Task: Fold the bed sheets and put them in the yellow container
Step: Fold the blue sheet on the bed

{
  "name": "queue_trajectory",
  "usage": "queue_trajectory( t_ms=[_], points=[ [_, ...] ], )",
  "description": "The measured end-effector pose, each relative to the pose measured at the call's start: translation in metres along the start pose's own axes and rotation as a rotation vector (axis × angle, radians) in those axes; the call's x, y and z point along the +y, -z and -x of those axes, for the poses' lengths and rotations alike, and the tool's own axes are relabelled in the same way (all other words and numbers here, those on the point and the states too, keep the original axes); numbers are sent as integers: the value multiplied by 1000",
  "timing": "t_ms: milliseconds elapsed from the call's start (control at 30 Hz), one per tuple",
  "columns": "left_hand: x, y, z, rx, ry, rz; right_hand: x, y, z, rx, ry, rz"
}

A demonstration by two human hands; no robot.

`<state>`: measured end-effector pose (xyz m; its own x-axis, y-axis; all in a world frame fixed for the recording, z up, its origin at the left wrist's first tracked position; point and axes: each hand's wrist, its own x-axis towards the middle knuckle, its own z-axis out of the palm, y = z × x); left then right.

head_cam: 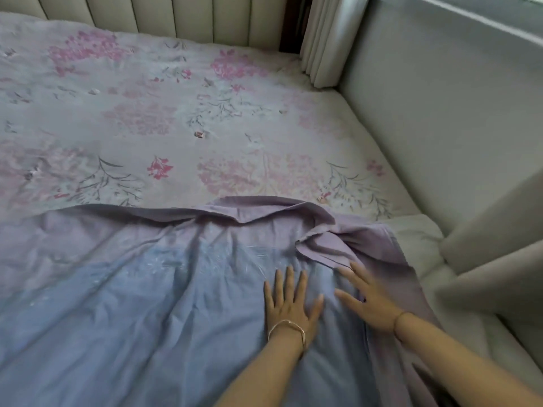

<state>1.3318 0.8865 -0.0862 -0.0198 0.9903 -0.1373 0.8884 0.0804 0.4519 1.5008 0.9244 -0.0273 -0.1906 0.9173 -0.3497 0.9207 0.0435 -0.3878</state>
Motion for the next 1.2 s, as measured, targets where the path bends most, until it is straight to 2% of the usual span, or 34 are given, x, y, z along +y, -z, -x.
queue_trajectory(
  t_ms=[67,167,333,400,500,567,667,833,900,967,1000,1033,1133,1200],
  points=[
    [-2,-15,-2,-22,-20,-8,26,-14,6,-87,-89,41],
    [-5,-27,-8,18,-38,-90,53,-38,8,16,-68,76],
    [-1,-35,-25,146,-12,-172,53,-30,-4,329,201,75],
    [3,-39,-34,221,14,-171,51,-19,-24,436,356,195],
    [14,-45,-50,336,19,-147,39,5,-60,523,436,301],
    [15,-47,-59,342,11,-147,30,21,-82,587,339,287],
    [15,-53,-67,355,-11,-201,47,39,-110,509,52,250],
    [15,-52,-73,332,-23,-224,81,59,-118,572,-376,-346],
    [14,-52,-73,323,-26,-216,87,65,-120,448,-491,-531],
    [14,-52,-73,329,-28,-218,78,72,-122,151,-574,-931],
    [13,-52,-74,334,-30,-219,73,70,-125,55,-572,-1019],
    [14,-52,-73,331,-36,-221,67,68,-126,58,-518,-997],
    [15,-48,-72,271,0,-219,26,70,-128,281,-183,-628],
    [21,-37,-72,273,16,-184,-1,93,-126,398,41,-630]
  ],
)
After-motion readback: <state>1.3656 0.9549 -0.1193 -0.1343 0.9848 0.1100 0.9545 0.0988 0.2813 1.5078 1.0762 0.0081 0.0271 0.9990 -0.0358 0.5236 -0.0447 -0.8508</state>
